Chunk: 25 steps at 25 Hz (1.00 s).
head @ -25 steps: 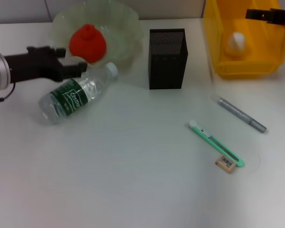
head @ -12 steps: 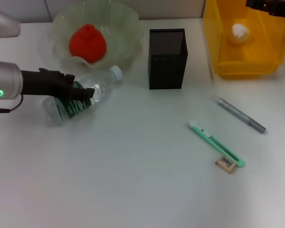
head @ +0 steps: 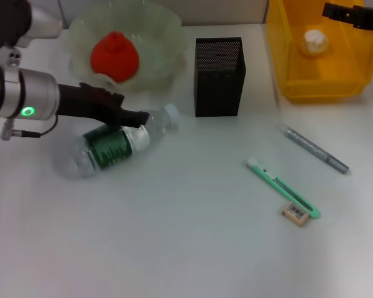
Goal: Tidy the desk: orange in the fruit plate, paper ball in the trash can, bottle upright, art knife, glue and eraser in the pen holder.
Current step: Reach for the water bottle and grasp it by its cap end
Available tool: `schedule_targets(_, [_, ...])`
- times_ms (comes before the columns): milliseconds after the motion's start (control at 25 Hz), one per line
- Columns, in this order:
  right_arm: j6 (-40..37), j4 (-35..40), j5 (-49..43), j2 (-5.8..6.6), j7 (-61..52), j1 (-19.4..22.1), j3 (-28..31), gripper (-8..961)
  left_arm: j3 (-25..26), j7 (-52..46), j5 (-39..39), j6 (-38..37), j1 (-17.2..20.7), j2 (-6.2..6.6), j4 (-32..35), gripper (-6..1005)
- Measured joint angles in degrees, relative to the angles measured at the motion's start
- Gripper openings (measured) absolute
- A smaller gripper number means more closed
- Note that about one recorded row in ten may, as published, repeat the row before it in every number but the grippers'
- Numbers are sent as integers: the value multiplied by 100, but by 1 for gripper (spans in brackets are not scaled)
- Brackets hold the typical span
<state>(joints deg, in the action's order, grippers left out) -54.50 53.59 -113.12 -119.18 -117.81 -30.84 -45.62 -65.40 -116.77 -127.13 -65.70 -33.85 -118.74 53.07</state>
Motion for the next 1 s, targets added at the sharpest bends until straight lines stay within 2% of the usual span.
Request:
schedule_targets(160, [0, -2, 2, 0, 45, 29, 1, 783, -289, -1, 254, -24, -12, -10, 19, 757])
schedule_targets(360, [-37, -6, 32, 0, 58, 53, 46, 783, -1129, 6, 564, 155, 172, -11, 25, 757])
schedule_targets(640, [-60, -6, 145, 0, 143, 62, 57, 783, -1253, 39, 733, 274, 210, -12, 31, 756])
schedule_targets(840, [-62, -6, 149, 0, 144, 47, 37, 783, -1765, 41, 734, 682, 201, -25, 10, 755])
schedule_targets(1000, [-62, -61, 152, 0, 144, 29, 37, 783, -1950, 15, 714, 793, 126, -24, 44, 755])
